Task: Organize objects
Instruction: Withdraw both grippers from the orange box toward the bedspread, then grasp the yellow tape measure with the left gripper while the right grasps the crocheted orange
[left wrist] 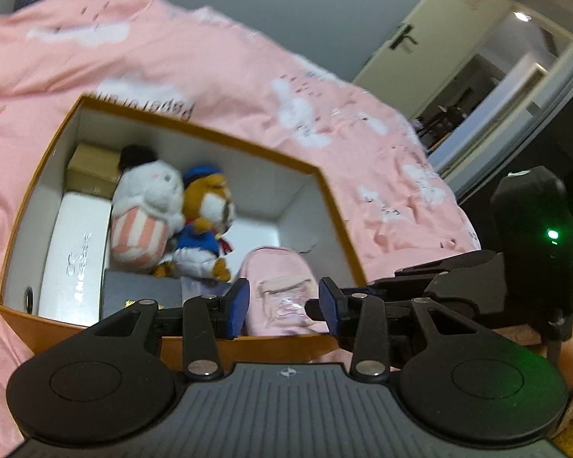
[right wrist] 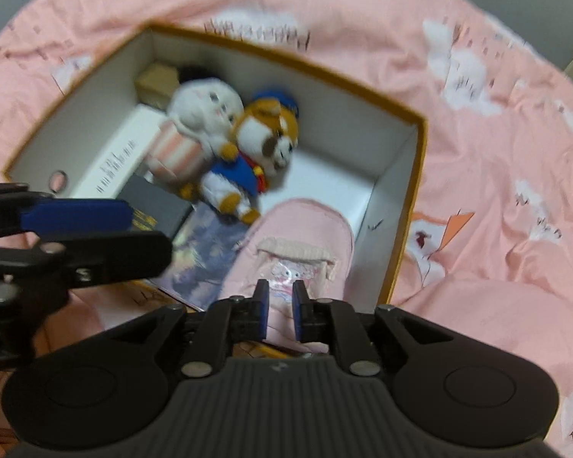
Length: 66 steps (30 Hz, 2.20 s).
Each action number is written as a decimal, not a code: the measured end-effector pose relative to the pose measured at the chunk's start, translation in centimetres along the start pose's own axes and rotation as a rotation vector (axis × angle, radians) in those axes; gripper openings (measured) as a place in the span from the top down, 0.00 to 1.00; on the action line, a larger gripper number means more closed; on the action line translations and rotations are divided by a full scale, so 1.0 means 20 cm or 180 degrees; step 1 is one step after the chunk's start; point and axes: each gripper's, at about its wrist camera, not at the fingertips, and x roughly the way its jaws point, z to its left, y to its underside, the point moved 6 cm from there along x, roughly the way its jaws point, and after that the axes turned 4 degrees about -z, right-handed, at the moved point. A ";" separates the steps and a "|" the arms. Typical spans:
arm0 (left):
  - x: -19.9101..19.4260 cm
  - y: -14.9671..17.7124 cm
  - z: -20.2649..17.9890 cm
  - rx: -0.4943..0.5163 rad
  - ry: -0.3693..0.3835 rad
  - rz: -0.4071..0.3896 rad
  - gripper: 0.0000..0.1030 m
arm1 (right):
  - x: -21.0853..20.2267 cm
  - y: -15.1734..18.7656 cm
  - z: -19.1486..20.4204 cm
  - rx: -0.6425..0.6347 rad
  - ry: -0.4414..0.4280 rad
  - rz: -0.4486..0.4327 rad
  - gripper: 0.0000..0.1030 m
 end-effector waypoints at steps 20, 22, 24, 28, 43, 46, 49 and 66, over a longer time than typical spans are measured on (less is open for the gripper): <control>-0.12 0.36 -0.24 0.0900 0.0059 0.0256 0.57 | -0.31 0.65 -0.04 0.0724 0.0639 -0.0965 0.72; -0.07 0.41 -0.23 0.0909 0.0049 0.0436 0.62 | -0.28 0.73 -0.05 0.0851 0.0599 -0.0870 0.72; -0.03 0.46 -0.22 0.0914 0.0024 0.0639 0.63 | -0.25 0.80 -0.05 0.1009 0.0577 -0.0730 0.72; 0.01 0.55 -0.19 0.0886 0.0055 0.0958 0.63 | -0.22 0.91 -0.06 0.1210 0.0532 -0.0635 0.72; 0.22 0.88 -0.19 0.0918 0.0144 0.1821 0.46 | -0.21 1.08 -0.12 0.1750 0.0090 -0.0629 0.72; 0.26 0.90 -0.16 0.0686 0.0138 0.1885 0.40 | -0.20 1.08 -0.13 0.1803 0.0002 -0.0637 0.72; 0.29 0.87 -0.12 0.0340 0.0086 0.1807 0.36 | -0.19 1.08 -0.14 0.1837 -0.0051 -0.0623 0.72; 0.34 0.92 -0.08 0.0081 -0.0158 0.1944 0.36 | -0.16 1.06 -0.11 0.1706 -0.0042 -0.0520 0.72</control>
